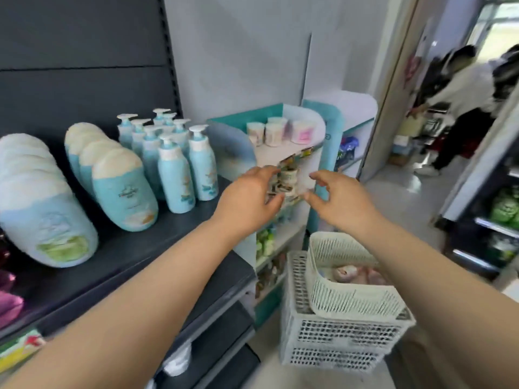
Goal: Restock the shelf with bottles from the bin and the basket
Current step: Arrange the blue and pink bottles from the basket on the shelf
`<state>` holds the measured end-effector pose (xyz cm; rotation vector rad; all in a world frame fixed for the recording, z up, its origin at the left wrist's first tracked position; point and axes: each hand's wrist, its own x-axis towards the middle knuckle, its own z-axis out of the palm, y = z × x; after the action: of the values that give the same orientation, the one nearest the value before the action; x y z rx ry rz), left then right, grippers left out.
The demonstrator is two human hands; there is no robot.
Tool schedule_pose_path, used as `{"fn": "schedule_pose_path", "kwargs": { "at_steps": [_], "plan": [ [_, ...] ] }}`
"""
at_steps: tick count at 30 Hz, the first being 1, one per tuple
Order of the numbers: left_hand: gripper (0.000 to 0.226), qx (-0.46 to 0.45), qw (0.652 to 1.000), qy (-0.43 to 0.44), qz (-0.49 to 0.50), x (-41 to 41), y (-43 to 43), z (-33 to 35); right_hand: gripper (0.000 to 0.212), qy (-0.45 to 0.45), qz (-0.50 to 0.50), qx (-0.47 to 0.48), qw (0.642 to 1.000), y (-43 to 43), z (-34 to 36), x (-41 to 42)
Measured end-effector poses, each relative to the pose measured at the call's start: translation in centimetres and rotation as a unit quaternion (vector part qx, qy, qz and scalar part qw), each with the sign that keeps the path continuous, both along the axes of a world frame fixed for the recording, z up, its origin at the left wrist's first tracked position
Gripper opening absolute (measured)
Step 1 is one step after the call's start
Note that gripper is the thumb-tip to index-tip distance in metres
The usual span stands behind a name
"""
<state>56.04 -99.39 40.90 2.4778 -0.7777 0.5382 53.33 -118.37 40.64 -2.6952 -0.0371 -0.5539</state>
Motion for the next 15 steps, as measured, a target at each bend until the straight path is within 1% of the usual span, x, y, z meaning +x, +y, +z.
{"fn": "schedule_pose_path", "kwargs": {
  "at_steps": [7, 11, 15],
  "plan": [
    [0.053, 0.069, 0.992, 0.089, -0.059, 6.9, -10.3, -8.6, 0.047, 0.081, -0.098, 0.009, 0.992, -10.9, -8.2, 2.9],
    [0.047, 0.078, 0.985, 0.133, -0.083, 11.3, -15.4, -13.5, 0.047, 0.149, -0.170, -0.035, 0.974, -15.2, -12.6, 5.0],
    [0.047, 0.071, 0.971, 0.210, -0.091, 14.2, -20.4, -18.4, 0.045, 0.216, -0.206, -0.023, 0.954, -18.6, -18.3, 5.5]
  ]
}}
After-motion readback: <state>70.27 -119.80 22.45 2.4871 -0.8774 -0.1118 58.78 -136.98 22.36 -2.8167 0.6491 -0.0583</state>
